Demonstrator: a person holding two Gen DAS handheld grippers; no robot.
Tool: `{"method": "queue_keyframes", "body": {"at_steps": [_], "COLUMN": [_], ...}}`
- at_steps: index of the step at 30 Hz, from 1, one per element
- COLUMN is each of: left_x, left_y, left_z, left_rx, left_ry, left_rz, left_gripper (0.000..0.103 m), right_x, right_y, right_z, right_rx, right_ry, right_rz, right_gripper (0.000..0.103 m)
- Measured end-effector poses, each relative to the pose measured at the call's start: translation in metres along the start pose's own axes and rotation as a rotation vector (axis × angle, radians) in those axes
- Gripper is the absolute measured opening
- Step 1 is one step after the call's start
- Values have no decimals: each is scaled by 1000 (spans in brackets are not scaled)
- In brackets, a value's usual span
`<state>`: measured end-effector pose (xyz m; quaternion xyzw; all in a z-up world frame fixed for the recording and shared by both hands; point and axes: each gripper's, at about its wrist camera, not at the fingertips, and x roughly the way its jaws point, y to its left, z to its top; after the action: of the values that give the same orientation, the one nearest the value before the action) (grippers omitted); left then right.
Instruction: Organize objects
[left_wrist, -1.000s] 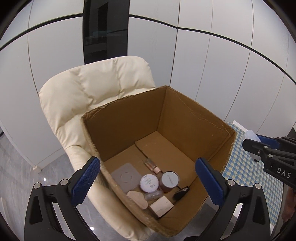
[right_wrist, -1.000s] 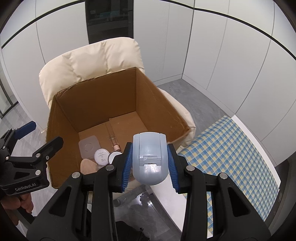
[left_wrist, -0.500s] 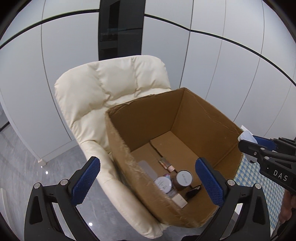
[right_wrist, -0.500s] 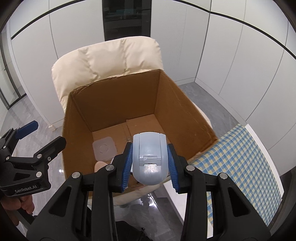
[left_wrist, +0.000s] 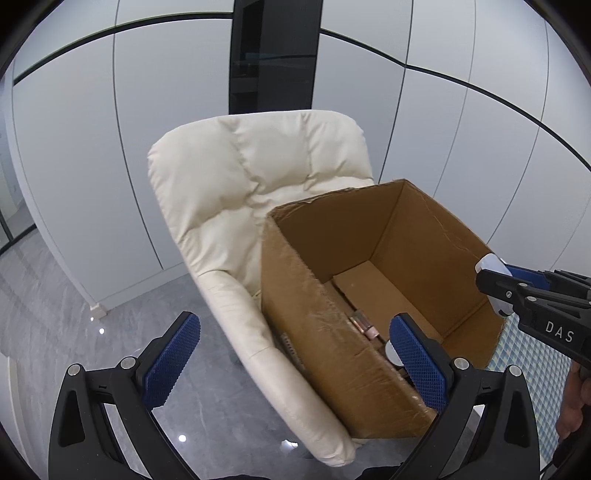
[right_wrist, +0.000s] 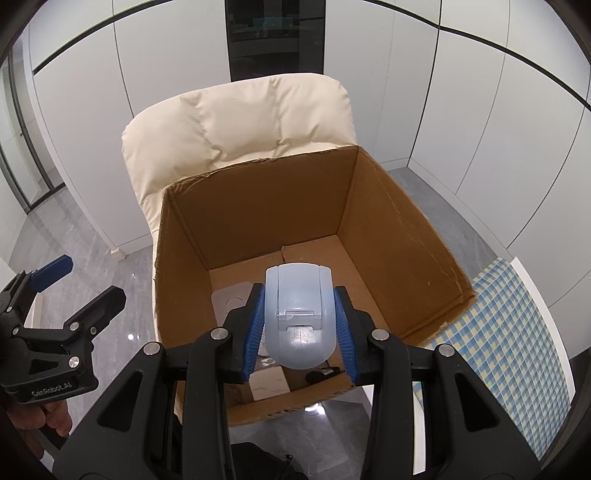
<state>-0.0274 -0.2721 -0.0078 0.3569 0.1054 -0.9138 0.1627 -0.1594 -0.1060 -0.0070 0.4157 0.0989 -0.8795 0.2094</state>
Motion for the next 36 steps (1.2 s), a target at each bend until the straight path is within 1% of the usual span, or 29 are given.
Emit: {"method": "queue_keyframes", "body": {"at_steps": [7, 10, 11, 12, 14, 16, 18, 20, 23, 27, 36], "left_x": [-3, -3, -3, -2, -2, -1, 0, 0, 1, 2, 6], "left_y": [17, 20, 21, 20, 19, 19, 18, 18, 18, 15, 0], "left_z": [1, 1, 1, 1, 0, 0, -1, -1, 0, 1, 1], "left_rx": [-27, -37, -39, -39, -37, -37, -36, -39, -42, -41, -30], "left_ry": [-3, -1, -1, -2, -1, 1, 3, 5, 6, 7, 16], "left_rz": [20, 23, 23, 25, 25, 26, 29, 31, 30, 31, 17], "left_gripper": [103, 103, 102, 102, 102, 103, 102, 102, 102, 102, 102], "right_x": [8, 8, 8, 9, 9, 8, 8, 7, 8, 8, 3], "right_y": [14, 17, 17, 18, 19, 19, 18, 16, 14, 11, -6], "right_z": [2, 3, 3, 2, 2, 3, 4, 4, 3, 1, -1], "right_rx": [-20, -25, -29, -35, -41, -45, -43, -35, -32, -37, 0], "right_ry": [14, 7, 7, 6, 6, 2, -3, -7, -6, 0, -21], "right_rz": [17, 18, 18, 14, 5, 7, 1, 0, 4, -21, -46], "right_gripper": [38, 38, 42, 50, 60, 64, 76, 80, 91, 103, 103]}}
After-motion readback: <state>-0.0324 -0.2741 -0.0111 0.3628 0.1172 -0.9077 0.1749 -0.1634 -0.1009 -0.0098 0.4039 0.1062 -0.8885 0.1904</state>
